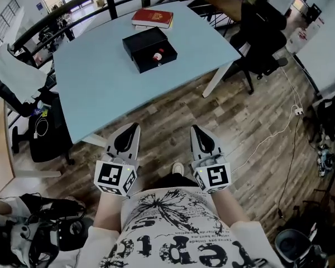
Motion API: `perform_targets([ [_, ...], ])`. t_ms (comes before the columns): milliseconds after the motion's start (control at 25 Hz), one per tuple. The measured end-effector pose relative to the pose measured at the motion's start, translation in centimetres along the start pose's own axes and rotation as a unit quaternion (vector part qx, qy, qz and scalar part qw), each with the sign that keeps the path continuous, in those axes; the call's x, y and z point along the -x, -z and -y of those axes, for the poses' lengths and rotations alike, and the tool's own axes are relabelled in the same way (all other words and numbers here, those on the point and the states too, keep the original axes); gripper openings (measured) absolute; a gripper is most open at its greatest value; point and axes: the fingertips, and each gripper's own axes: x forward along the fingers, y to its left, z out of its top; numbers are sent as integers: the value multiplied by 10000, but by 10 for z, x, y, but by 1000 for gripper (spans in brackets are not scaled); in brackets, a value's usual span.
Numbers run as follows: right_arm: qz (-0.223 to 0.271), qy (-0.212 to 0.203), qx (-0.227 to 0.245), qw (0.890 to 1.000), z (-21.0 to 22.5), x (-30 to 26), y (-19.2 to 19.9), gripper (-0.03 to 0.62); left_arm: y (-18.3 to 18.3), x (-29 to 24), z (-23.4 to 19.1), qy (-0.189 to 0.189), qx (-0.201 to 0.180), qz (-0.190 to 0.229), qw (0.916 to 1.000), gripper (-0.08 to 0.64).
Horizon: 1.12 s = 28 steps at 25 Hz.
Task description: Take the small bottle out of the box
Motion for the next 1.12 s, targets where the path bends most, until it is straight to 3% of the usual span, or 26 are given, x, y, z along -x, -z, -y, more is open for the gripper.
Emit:
perform_targets([
  [320,31,-593,236,9980,93,-73,-20,11,-14,-94,-6,-661,202,11,9976,21],
  [560,-16,-910,36,9958,120,-114,-13,11,-12,-137,-20,-884,249,-87,9957,21],
  [760,-52,-1165,175,9930,125,-176,-2,11,-5,-183,-63,-1019,306,-148,9942,21],
  [1120,-51,-1470,418,9882,139,-325,-9,11,-18,-296,-161,-886,392,-196,9951,21],
])
